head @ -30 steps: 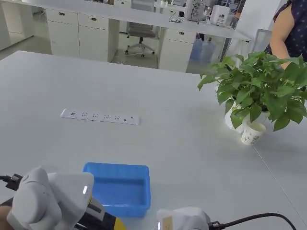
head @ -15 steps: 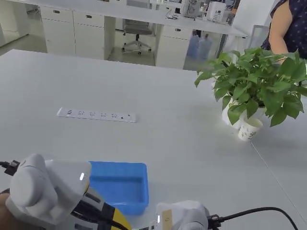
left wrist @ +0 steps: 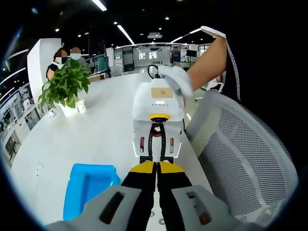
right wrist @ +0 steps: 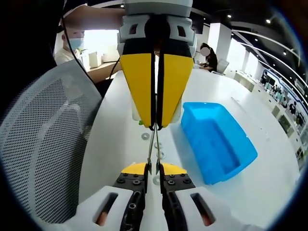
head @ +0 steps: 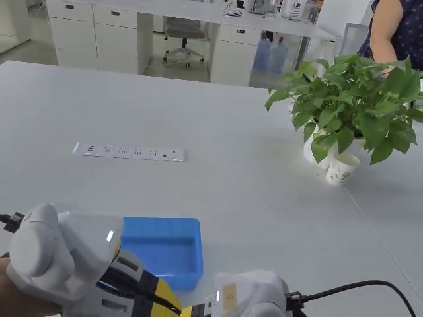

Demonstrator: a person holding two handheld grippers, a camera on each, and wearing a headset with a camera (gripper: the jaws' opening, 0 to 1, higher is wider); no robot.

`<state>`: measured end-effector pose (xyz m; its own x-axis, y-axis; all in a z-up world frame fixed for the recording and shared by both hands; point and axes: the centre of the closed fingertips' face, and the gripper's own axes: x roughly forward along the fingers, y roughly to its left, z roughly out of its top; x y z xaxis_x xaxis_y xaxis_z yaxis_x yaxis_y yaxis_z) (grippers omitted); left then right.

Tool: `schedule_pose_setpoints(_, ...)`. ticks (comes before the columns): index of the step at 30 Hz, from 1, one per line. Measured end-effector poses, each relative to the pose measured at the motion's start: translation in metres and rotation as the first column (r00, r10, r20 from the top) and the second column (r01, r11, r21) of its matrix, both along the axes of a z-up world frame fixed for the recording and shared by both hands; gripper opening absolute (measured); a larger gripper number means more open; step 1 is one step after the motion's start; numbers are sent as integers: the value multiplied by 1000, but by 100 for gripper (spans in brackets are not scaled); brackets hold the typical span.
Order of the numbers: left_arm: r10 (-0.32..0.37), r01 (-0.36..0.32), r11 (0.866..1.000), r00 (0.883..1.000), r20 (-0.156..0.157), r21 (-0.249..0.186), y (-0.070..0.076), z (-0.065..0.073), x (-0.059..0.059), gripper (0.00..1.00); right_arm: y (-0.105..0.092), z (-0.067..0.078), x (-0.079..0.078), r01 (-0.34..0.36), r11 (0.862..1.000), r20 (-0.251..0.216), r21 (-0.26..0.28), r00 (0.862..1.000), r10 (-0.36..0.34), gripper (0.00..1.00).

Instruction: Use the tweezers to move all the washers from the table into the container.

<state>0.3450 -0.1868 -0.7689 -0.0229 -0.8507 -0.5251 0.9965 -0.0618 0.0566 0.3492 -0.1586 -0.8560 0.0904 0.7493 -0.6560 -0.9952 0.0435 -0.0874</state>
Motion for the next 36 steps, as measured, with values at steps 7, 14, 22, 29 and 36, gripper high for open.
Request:
schedule_pose_setpoints(7, -4, 4, 1000, 1000, -7, -4, -1, -1, 2, 3, -2, -1, 2, 16, 1000, 4, 2, 1000, -16, 11)
schedule_pose_setpoints(14, -5, 5, 1000, 1000, -19, -7, -4, -3, 5, 3, -5, -4, 4, 28, 1000, -4, 1, 1000, -28, 11)
schedule_pose_setpoints(22, -8, 8, 1000, 1000, -27, -2, -8, -7, 5, 3, -7, -8, 4, 35, 999, -12, -1, 999, -35, 11)
schedule_pose_setpoints(29, -4, 4, 1000, 999, -32, -2, -10, -10, 6, 3, -8, -10, 4, 35, 999, -13, -3, 999, -35, 11)
schedule_pose_setpoints(36, 4, -4, 1000, 999, -43, -3, -9, -11, 7, 3, -8, -13, 5, 41, 999, -21, -2, 999, -41, 12)
